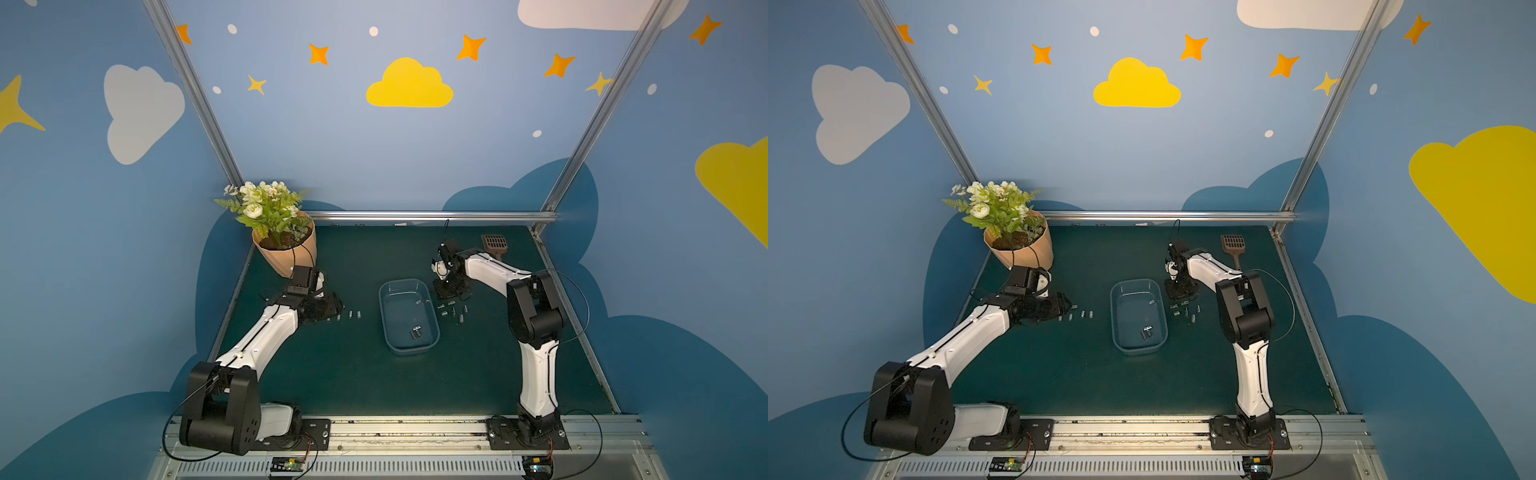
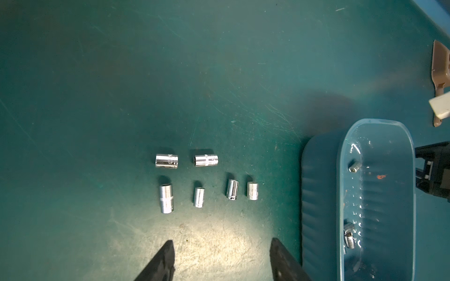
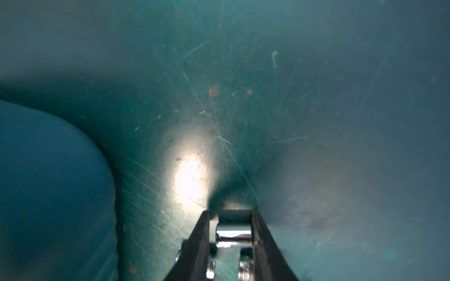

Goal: Take out the socket from the storage box
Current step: Place the socket head at the center of the board.

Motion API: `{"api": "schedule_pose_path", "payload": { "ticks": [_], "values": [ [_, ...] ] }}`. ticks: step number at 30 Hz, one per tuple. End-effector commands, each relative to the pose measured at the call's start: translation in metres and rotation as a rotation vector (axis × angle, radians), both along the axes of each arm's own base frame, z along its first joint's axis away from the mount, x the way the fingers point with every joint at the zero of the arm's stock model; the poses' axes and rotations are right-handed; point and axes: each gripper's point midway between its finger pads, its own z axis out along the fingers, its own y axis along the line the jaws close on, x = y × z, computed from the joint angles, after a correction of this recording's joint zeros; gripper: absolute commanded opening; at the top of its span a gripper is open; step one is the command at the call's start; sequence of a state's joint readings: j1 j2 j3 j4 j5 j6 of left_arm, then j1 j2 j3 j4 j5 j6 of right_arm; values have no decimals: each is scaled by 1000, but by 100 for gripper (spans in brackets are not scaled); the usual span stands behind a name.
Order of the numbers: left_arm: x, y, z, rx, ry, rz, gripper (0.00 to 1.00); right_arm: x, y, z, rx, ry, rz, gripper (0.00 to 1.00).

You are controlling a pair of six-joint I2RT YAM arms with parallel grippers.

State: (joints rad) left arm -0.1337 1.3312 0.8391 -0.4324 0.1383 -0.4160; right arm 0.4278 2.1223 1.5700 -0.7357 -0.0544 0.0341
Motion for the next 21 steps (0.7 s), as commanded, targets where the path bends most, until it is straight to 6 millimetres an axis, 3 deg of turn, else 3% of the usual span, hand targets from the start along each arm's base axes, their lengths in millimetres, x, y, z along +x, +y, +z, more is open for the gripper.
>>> {"api": "schedule_pose_path", "payload": {
  "ticks": [1, 11, 21],
  "values": [
    [-4, 1, 4, -3, -7, 4, 63, -1, -2, -5, 6, 15, -16, 32],
    [-3, -2, 9, -15, -20, -4, 63, 2, -6, 10, 9, -18, -28, 43],
    [-1, -10, 22, -20, -47, -24, 63, 4, -11, 25, 7, -42, -34, 48]
  ]
}}
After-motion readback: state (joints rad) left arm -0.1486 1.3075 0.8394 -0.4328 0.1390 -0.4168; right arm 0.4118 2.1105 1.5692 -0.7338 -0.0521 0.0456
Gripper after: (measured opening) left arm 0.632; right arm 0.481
